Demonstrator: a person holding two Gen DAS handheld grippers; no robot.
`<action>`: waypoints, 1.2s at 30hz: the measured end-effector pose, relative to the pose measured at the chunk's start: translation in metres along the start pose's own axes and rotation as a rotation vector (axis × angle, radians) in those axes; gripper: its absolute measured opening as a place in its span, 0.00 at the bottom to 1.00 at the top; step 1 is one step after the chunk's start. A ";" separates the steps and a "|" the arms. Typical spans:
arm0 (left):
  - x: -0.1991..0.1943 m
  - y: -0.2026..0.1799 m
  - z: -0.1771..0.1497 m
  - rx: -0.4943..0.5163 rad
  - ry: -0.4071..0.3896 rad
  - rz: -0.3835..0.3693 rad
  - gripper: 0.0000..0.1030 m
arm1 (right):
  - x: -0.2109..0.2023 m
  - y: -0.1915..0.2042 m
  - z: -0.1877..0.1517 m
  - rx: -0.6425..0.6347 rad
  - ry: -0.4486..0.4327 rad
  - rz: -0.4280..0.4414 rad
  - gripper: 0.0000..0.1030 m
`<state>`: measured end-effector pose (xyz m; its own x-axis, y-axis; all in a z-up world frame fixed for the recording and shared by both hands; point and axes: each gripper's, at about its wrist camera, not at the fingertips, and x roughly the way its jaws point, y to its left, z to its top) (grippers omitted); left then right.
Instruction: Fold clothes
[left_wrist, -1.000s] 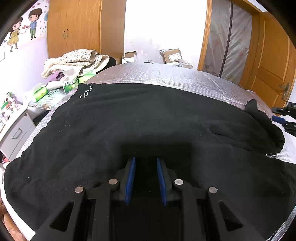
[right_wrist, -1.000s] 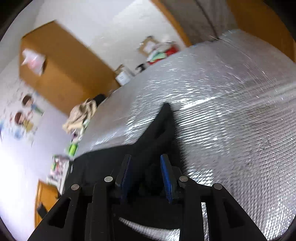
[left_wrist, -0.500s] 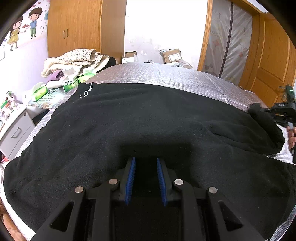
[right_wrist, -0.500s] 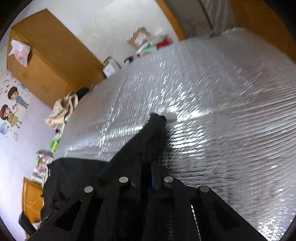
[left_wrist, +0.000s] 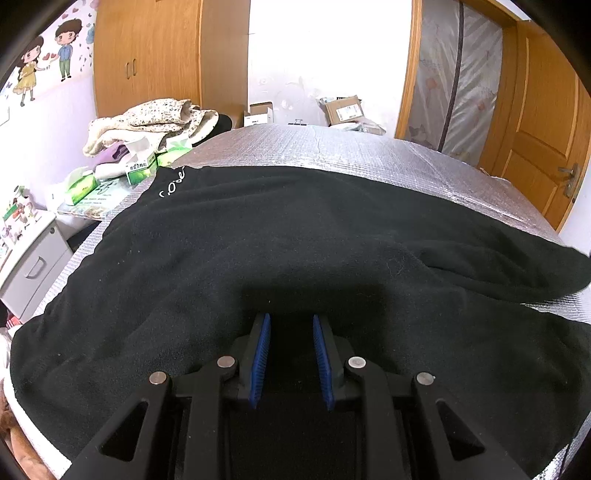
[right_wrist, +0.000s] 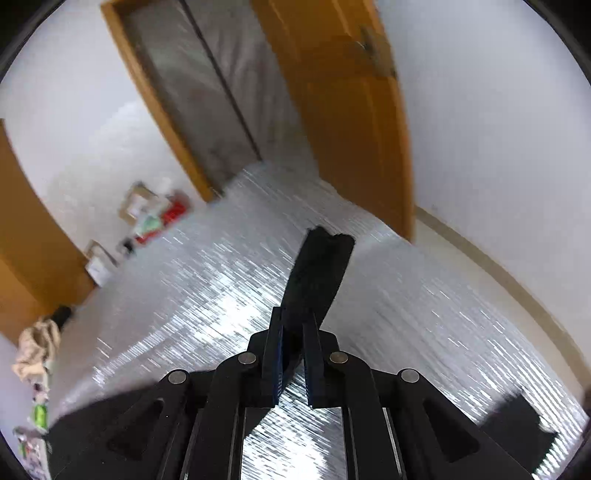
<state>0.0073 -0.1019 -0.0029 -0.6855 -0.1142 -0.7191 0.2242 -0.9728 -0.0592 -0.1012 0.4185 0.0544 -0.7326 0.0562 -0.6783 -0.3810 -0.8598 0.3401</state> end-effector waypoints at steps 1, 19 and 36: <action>0.000 0.000 0.000 -0.001 0.001 -0.002 0.23 | 0.001 -0.006 -0.003 0.009 0.015 -0.008 0.11; -0.022 -0.042 0.012 0.079 -0.034 -0.120 0.23 | -0.011 -0.064 0.004 0.142 -0.020 -0.038 0.25; 0.011 -0.072 0.008 0.129 0.040 -0.107 0.23 | 0.074 -0.051 0.024 -0.134 0.214 -0.110 0.27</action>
<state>-0.0214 -0.0351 -0.0013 -0.6718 -0.0033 -0.7407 0.0588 -0.9971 -0.0490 -0.1502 0.4789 0.0026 -0.5500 0.0567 -0.8332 -0.3635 -0.9145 0.1777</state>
